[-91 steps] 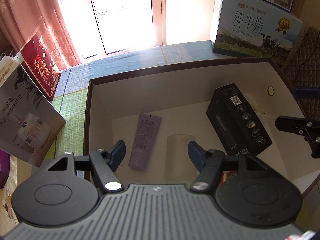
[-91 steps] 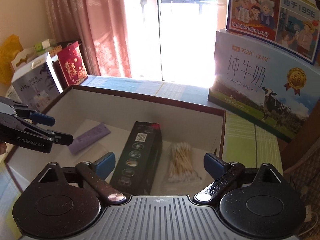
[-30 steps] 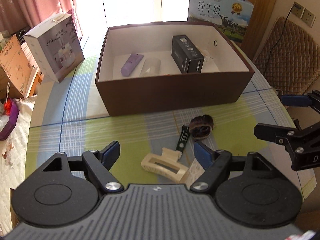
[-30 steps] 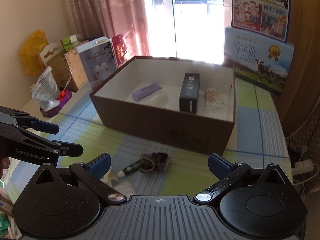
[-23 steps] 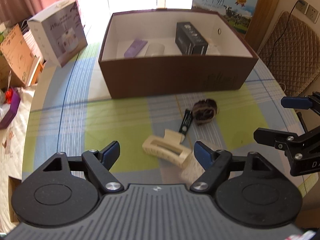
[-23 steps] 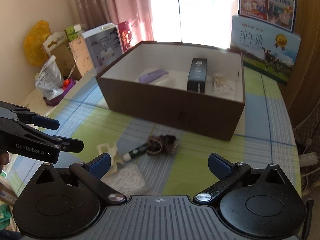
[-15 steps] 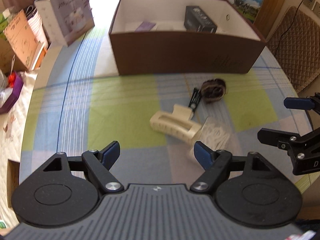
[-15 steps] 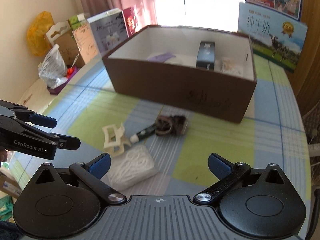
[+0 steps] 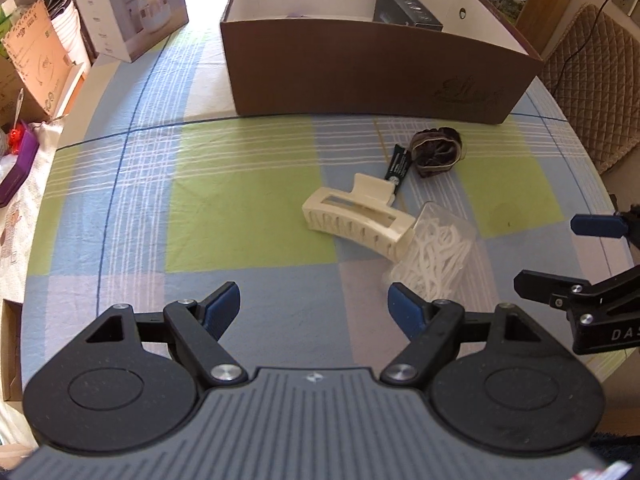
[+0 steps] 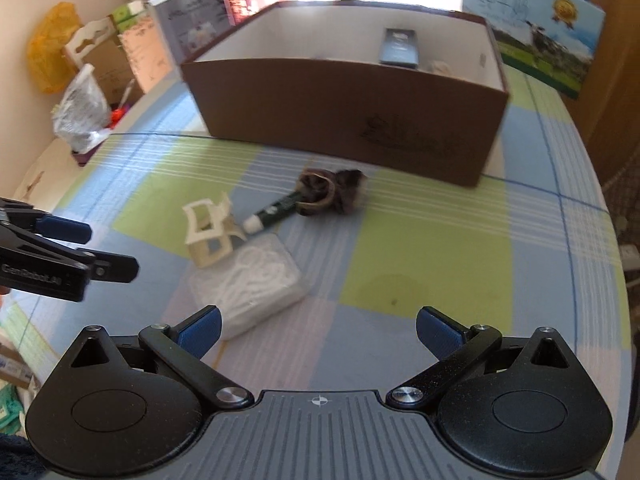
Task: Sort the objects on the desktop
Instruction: 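Move the left tool to the cream hair clip while the right tool approaches the white floss box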
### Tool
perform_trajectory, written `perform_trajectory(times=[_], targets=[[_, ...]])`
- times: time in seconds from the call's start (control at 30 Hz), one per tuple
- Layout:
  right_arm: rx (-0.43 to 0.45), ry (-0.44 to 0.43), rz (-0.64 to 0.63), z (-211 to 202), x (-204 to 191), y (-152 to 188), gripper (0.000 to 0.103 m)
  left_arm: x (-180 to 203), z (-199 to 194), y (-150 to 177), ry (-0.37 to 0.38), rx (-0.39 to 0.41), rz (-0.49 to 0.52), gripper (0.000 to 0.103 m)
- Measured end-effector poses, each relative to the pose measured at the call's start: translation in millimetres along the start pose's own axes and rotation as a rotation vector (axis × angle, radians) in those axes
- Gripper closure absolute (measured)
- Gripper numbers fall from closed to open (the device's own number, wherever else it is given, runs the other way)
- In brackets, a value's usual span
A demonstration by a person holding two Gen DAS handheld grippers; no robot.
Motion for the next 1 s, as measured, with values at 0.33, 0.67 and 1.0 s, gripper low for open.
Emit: perform_trajectory(times=[0.33, 0.67, 1.0], targets=[[-0.004, 0.103, 0.158, -4.2, 46.2, 10.3, 0.002, 22.6, 17.2, -27.4, 0.029, 0.027, 0.048, 0.017], [-0.018, 0.159, 0.285, -4.1, 79.3, 18.2, 0.002, 35.4, 50.5, -50.5, 0.015, -0.003, 0.075, 0.017], [-0.045, 0.061, 0.323, 8.6, 63.5, 11.3, 0.002, 2.0, 65.6, -45.4, -0.051, -0.028, 0.082, 0.021]])
Point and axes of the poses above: each gripper's, at about its wrist camera, not at the fingertips, and z roughly the way its jaws point, x to its right, y to its underside, the point moved 3 cm from there along z, roughly the way its jaws point, and after that the axes turned 4 degrees about -x, right-handed, at the moved point
